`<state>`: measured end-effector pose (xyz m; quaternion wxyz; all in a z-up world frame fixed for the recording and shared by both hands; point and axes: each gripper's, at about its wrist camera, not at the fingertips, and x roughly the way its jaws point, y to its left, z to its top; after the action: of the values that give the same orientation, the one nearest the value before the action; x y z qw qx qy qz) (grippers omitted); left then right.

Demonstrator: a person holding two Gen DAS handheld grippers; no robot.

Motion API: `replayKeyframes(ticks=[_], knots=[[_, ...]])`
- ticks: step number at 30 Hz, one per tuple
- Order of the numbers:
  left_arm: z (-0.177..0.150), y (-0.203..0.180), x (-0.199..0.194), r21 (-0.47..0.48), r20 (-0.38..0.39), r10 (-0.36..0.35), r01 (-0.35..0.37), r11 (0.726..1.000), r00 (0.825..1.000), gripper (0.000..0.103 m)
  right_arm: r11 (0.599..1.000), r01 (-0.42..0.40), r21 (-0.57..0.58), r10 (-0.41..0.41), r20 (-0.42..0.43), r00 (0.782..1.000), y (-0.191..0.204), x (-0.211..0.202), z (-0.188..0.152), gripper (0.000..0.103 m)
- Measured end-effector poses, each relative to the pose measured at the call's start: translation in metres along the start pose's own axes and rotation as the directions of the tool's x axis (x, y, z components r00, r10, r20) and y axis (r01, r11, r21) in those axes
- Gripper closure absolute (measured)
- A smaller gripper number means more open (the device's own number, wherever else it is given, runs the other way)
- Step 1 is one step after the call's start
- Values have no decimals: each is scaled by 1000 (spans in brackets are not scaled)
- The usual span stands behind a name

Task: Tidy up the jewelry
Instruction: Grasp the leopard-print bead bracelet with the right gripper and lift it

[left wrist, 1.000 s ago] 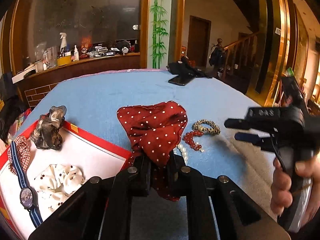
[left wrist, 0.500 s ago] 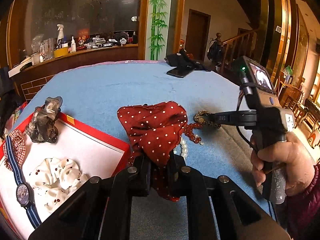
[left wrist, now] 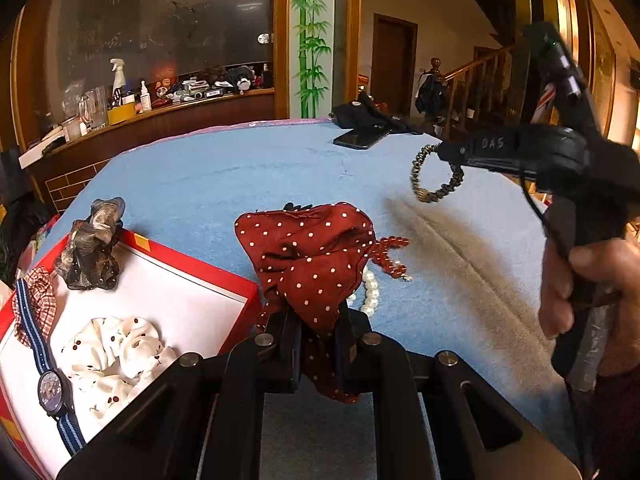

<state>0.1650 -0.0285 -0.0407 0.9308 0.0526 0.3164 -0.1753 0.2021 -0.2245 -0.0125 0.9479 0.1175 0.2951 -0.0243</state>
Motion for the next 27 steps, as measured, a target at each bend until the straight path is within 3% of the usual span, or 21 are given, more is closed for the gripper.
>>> replayKeyframes(ticks=[16,20,22,27], knots=[[2,8,4,-57,-6,25,-25,998,1000,92,989,-99,-108,98,-15,995,40,0,-15,97],[3,13,0,-77,3,48,-47,996,999,92,982,-169,-86,165,-43,985,38,1,-16,96],[4,18,-3,-95,12,63,-61,994,998,92,966,-252,-55,247,-73,966,37,2,-16,96],[5,28,1,-132,-12,112,-113,985,994,92,954,-295,-60,287,-115,951,46,7,-23,96]])
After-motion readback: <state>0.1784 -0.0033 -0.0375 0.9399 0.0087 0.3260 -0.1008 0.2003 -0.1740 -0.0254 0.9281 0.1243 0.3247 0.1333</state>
